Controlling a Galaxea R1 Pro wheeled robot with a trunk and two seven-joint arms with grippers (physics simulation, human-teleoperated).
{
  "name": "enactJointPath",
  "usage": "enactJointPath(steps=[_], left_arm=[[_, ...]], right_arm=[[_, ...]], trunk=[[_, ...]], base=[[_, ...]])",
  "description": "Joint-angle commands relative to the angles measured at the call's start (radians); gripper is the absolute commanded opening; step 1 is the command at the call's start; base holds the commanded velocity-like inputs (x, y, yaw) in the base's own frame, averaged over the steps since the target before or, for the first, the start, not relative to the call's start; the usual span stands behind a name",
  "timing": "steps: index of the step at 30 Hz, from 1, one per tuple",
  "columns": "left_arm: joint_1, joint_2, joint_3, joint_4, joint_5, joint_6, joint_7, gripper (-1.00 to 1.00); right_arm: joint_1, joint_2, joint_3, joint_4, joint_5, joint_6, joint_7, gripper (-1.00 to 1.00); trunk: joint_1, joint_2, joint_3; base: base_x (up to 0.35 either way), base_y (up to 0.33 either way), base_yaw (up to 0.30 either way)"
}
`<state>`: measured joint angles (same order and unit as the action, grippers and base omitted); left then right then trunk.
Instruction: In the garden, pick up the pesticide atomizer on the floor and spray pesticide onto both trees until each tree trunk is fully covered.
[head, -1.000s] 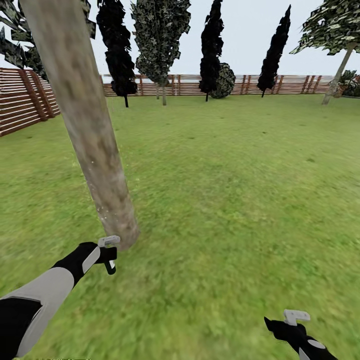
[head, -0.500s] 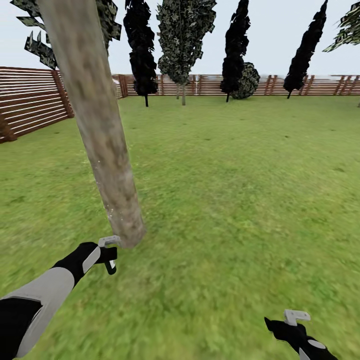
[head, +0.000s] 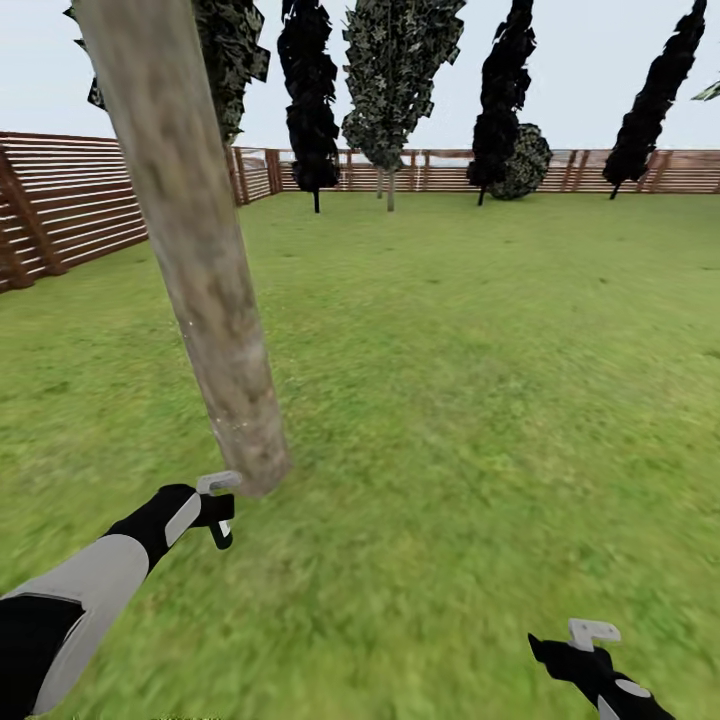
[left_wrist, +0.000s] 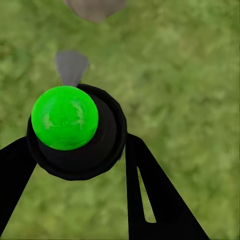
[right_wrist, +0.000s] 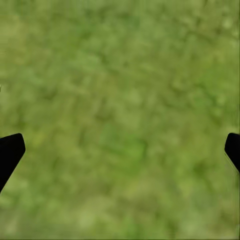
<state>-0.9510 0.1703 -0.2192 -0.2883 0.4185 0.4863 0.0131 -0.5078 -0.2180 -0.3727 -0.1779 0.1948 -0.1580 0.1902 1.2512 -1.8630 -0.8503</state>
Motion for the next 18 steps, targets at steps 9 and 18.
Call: enactJointPath(steps=[9,18], left_arm=[[0.000,0.000,0.000,0.000,-0.001,0.000,0.001,-1.00],[0.059,0.001,0.000,-0.011,0.000,-0.061,0.000,-1.00]], right_arm=[[0.000,0.000,0.000,0.000,0.000,0.000,0.000,1.00],[0.000,-0.001,-0.001,-0.001,0.000,0.000,0.000,1.00]], trunk=[[0.000,0.000,0.000],[0.000,0.000,0.000]], base=[[0.106,-0.261,0.276],[0.081,-0.153,0.276]])
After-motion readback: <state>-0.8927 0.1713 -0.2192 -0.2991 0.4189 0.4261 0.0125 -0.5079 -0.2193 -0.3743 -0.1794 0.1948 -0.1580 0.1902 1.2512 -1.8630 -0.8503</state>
